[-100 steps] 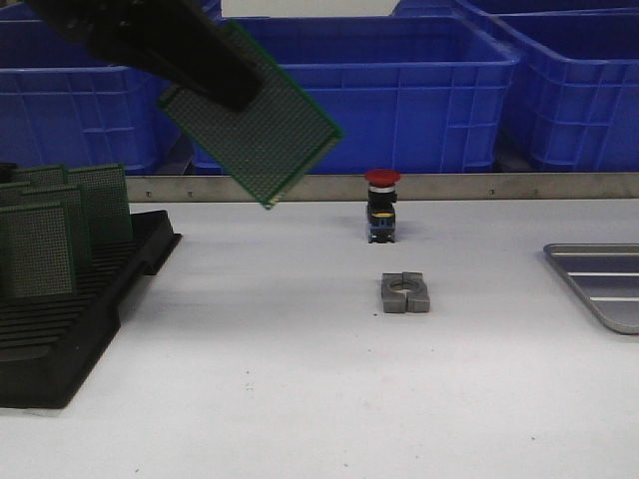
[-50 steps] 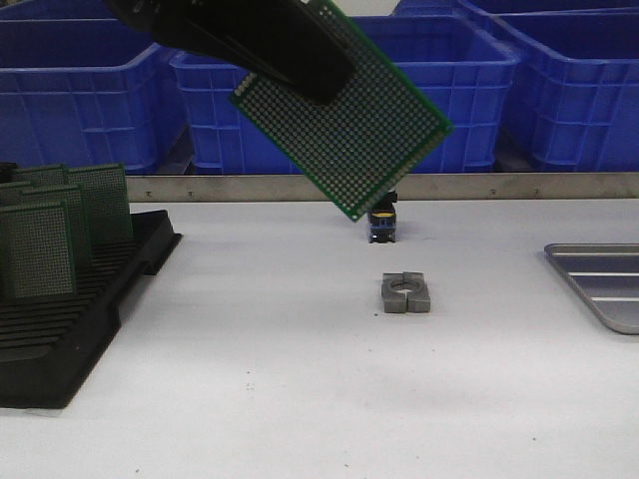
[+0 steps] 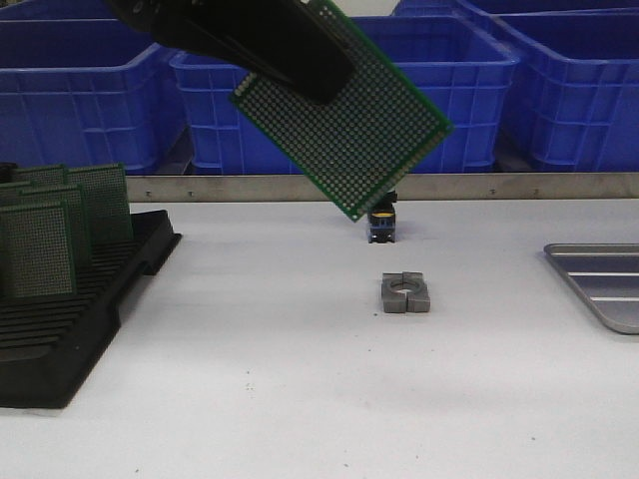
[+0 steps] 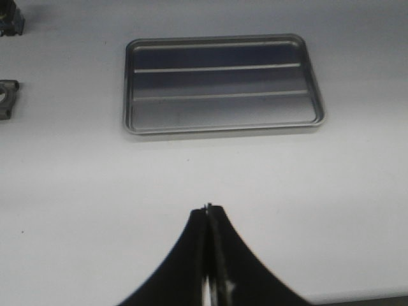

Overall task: Place circuit board on tray
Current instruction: 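Grasp the board's lower edge with the right gripper, release left gripper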

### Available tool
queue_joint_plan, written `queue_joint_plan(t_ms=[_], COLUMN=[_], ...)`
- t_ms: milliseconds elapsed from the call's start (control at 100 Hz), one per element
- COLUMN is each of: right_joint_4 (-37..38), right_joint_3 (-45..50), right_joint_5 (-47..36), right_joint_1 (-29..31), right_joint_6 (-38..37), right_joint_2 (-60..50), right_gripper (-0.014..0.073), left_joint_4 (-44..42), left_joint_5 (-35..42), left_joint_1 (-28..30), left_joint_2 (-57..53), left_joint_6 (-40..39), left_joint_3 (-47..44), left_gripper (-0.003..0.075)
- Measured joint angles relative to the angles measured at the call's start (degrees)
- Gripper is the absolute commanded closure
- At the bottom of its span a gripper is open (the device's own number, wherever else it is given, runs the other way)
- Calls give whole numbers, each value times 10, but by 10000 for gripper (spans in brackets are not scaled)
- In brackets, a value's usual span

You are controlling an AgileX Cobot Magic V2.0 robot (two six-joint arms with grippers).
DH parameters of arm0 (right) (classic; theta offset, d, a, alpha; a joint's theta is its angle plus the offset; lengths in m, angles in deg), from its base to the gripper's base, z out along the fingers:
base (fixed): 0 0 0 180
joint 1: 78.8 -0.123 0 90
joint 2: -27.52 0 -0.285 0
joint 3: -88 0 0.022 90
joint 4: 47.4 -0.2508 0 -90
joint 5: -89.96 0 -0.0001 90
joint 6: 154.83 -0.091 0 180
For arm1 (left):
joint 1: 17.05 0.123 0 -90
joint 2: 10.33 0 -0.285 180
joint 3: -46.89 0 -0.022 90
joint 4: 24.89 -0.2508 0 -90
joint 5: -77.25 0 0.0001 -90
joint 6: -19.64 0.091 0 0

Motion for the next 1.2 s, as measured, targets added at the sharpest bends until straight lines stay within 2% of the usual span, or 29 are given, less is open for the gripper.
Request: queue_joint_plan(t_ms=[120, 190, 300, 310, 370, 440, 590, 730, 820, 920, 1080, 1160, 1200], right_joint_4=[-43, -91, -207, -224, -294, -383, -544, -629, -665, -700, -715, -717, -717], right_joint_3=[-25, -34, -39, -39, -41, -41, -43, -44, -49, -61, -83, -89, -89], right_joint_5=[2, -11, -37, -39, -44, -45, -44, -40, -40, -40, -40, -39, -38], right_joint_1=[0, 0, 0, -1, -8, -22, -70, -128, -167, -199, -234, -239, -239], right_joint_6=[25, 71, 178, 196, 272, 378, 618, 820, 911, 955, 970, 973, 972], right_joint_2=[70, 104, 147, 152, 170, 192, 245, 297, 329, 362, 410, 423, 428], right_gripper=[617, 549, 337, 337, 206, 137, 140, 140, 140, 140, 168, 288, 381], left_joint_4=[0, 0, 0, 0, 0, 0, 0, 0, 0, 0, 0, 0, 0], left_joint_5=[0, 0, 0, 0, 0, 0, 0, 0, 0, 0, 0, 0, 0], left_joint_1=[0, 0, 0, 0, 0, 0, 0, 0, 0, 0, 0, 0, 0], left_joint_2=[0, 0, 0, 0, 0, 0, 0, 0, 0, 0, 0, 0, 0], left_joint_6=[0, 0, 0, 0, 0, 0, 0, 0, 0, 0, 0, 0, 0], left_joint_3=[0, 0, 0, 0, 0, 0, 0, 0, 0, 0, 0, 0, 0], left_gripper=[741, 741, 741, 741, 741, 741, 741, 741, 741, 741, 741, 740, 740])
